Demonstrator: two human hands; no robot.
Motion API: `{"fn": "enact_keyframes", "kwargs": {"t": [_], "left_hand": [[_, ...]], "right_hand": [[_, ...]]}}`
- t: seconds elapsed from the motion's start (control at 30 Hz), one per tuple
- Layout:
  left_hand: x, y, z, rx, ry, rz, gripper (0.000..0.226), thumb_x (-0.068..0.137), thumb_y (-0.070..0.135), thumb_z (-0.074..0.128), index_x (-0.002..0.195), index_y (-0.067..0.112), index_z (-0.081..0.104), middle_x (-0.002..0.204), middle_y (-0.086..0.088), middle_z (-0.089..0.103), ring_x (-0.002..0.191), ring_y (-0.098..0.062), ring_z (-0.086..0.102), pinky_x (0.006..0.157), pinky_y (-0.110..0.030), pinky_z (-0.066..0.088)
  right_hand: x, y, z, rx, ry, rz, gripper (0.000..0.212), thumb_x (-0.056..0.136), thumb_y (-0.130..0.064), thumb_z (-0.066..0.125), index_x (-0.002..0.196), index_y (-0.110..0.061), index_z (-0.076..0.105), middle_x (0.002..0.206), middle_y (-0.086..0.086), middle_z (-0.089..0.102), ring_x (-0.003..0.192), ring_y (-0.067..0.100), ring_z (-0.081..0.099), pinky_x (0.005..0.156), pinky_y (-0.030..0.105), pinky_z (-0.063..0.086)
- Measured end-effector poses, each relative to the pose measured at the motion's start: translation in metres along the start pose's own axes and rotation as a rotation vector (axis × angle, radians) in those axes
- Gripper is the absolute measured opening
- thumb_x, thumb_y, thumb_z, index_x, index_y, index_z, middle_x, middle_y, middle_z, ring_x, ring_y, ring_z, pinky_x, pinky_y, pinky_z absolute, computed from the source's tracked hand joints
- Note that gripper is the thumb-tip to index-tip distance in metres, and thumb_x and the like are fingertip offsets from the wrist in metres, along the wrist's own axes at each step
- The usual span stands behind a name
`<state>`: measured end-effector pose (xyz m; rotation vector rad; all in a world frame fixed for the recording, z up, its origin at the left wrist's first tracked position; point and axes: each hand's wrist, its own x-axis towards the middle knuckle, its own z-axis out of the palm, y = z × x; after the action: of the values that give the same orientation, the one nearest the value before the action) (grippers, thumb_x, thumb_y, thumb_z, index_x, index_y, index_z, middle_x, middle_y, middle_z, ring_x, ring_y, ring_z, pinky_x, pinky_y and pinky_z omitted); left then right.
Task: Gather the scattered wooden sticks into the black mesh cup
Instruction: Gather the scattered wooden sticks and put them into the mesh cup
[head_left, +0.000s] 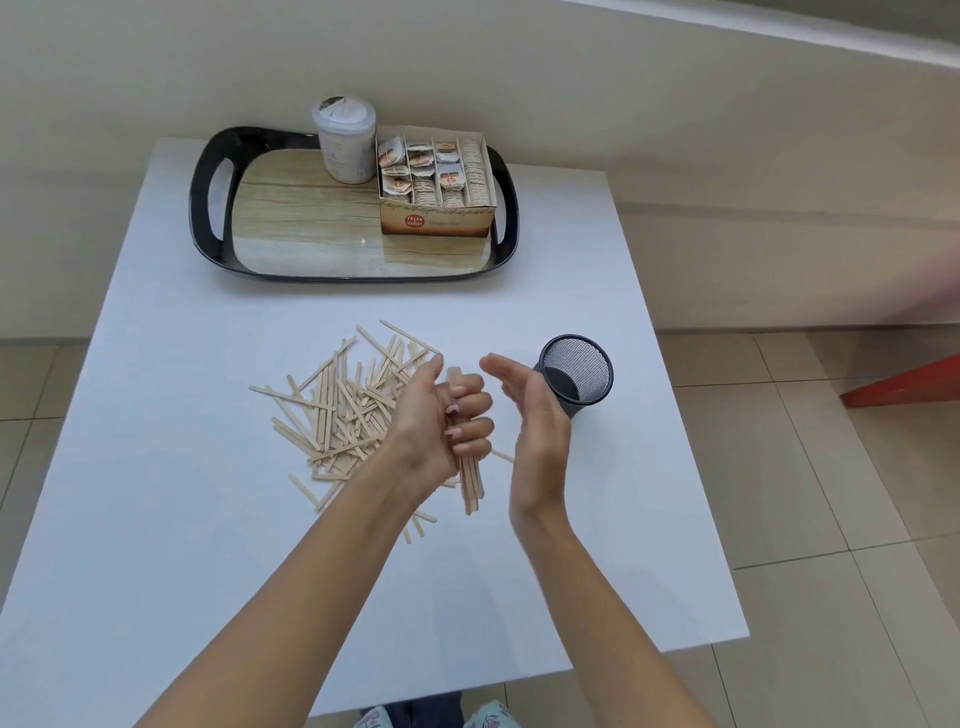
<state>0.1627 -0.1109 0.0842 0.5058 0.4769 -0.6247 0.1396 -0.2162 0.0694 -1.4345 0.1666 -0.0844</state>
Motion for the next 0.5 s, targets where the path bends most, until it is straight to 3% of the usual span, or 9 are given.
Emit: {"fn": "enact_keyframes", "kwargs": {"t": [0.13,0.23,0.3,0.37,0.5], "left_hand": [[0.002,0.0,0.008,-0.007,0.025,0.193,0.067,0.098,0.06,0.014,0.046,0.021,0.032,0.04,0.008,0.023,0.03,-0.006,0.017,0.039,-0.019,0.007],[0.001,-0.013,0.015,0.07,0.022,0.256,0.07,0.098,0.059,0.013,0.041,0.021,0.031,0.037,0.007,0.022,0.03,-0.005,0.015,0.037,-0.014,0.008],[0.0,-0.022,0.016,0.125,0.015,0.258,0.07,0.098,0.058,0.015,0.04,0.022,0.03,0.037,0.007,0.021,0.031,-0.005,0.014,0.035,-0.013,0.009],[-0.002,-0.029,0.014,0.159,-0.008,0.265,0.066,0.098,0.055,0.019,0.041,0.023,0.028,0.037,0.007,0.019,0.033,-0.006,0.012,0.034,-0.016,0.008],[-0.005,-0.029,0.012,0.239,-0.05,0.289,0.063,0.098,0.05,0.019,0.042,0.023,0.027,0.038,0.008,0.018,0.036,-0.006,0.011,0.034,-0.017,0.011]], "right_hand": [[-0.024,0.01,0.012,0.605,0.248,0.434,0.046,0.103,-0.031,0.031,0.115,-0.002,0.064,0.119,0.014,0.068,0.117,0.021,0.061,0.107,0.034,0.039],[-0.031,0.011,0.023,0.895,0.34,0.665,0.047,0.099,-0.037,0.036,0.108,-0.002,0.065,0.101,0.016,0.071,0.095,0.025,0.067,0.088,0.033,0.049],[-0.03,0.009,0.026,0.97,0.359,0.707,0.045,0.097,-0.039,0.039,0.099,-0.004,0.066,0.087,0.016,0.072,0.078,0.025,0.071,0.073,0.032,0.052],[-0.026,0.006,0.029,1.007,0.354,0.69,0.043,0.097,-0.039,0.038,0.089,-0.004,0.062,0.076,0.014,0.071,0.066,0.023,0.071,0.07,0.03,0.049],[-0.024,0.005,0.027,0.981,0.286,0.669,0.038,0.099,-0.036,0.035,0.092,-0.006,0.059,0.071,0.01,0.069,0.066,0.019,0.07,0.067,0.028,0.048]]}}
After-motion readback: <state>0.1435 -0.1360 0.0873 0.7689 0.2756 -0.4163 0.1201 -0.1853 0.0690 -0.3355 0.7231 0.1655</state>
